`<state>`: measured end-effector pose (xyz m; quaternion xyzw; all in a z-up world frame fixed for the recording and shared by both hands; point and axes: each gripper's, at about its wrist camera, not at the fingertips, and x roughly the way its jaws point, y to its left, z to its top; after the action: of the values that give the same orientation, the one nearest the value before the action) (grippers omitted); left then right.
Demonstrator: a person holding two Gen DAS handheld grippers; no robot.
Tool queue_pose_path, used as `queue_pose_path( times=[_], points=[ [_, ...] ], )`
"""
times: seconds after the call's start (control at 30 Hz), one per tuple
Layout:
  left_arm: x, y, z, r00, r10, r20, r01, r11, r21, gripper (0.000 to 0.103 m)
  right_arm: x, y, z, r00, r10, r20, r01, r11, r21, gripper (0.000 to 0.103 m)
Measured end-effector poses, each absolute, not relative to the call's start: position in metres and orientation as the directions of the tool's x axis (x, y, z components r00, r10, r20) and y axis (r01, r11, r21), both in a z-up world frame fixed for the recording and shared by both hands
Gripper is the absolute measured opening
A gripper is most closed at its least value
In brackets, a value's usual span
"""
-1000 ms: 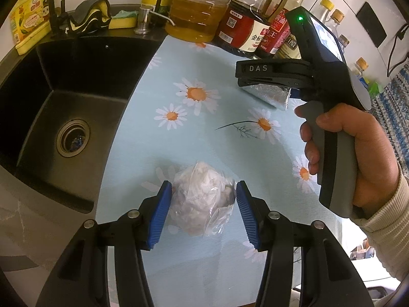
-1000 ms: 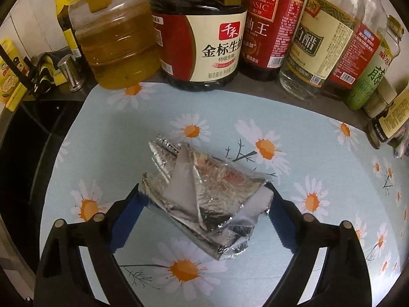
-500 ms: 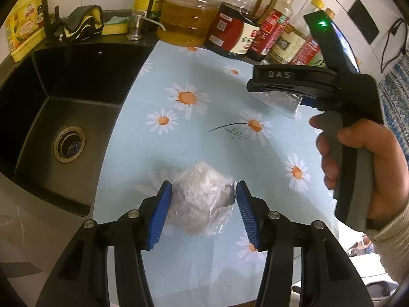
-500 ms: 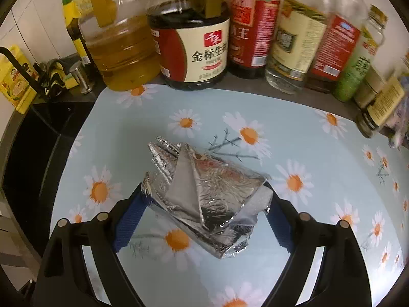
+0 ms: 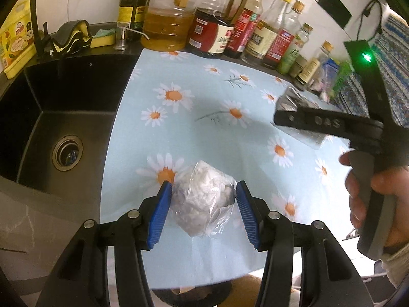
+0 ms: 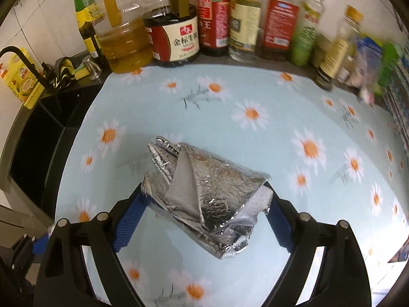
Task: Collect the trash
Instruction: 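Lift the tissue and foil wrapper and carry both over the black bin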
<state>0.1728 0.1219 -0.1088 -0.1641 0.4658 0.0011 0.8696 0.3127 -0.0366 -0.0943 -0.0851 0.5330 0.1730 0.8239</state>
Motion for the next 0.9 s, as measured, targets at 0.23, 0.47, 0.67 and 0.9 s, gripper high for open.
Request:
queue_pose_path(
  times=[0.23,0.47,0.67,0.9],
  points=[
    [0.14,0.111,-0.111,0.556,-0.18,-0.811,-0.103,0.954,-0.282,0.05,0.266,-0.059,-0.089,0.377,0.185,-0.907,-0.335,0.941,0.053,0.086],
    [0.107,0.104,-0.113,0.553,-0.207,-0.807,-0.069,0.954,-0.291,0.05,0.222,-0.074,-0.085,0.38,0.186,-0.906,-0.305,0.95,0.067,0.086],
    [0.08,0.101,-0.123,0.534,-0.227,-0.814,-0.06,0.951,-0.305,0.05,0.182,-0.077,-0.089,0.342,0.211,-0.916,-0.313,0.944,0.101,0.086],
    [0.048,0.1,-0.134,0.523,-0.247,-0.816,-0.073,0.941,-0.332,0.05,0.143,-0.078,-0.093,0.292,0.262,-0.92,-0.326,0.931,0.162,0.087]
  ],
)
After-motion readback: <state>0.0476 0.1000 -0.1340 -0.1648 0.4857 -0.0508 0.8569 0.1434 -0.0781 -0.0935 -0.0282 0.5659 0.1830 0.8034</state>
